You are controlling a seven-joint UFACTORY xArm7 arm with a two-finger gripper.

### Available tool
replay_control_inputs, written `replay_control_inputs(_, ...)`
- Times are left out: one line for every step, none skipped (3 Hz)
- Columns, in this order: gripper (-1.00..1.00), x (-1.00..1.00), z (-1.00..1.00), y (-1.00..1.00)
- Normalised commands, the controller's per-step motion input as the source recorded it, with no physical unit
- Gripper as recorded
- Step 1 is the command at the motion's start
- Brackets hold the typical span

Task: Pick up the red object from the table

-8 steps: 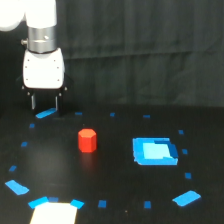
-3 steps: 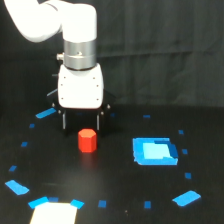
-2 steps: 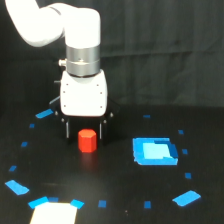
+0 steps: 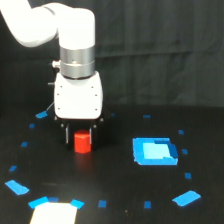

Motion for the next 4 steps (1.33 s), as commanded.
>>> replay_control_inputs(-1.00,0.10,0.72,0.26)
replay_control_inputs(-0.55,-0.10,1.00,-0.49)
replay_control_inputs(-0.29,0.14,1.00,-0.53)
replay_control_inputs(-0.51,-0.11,0.84,-0.20)
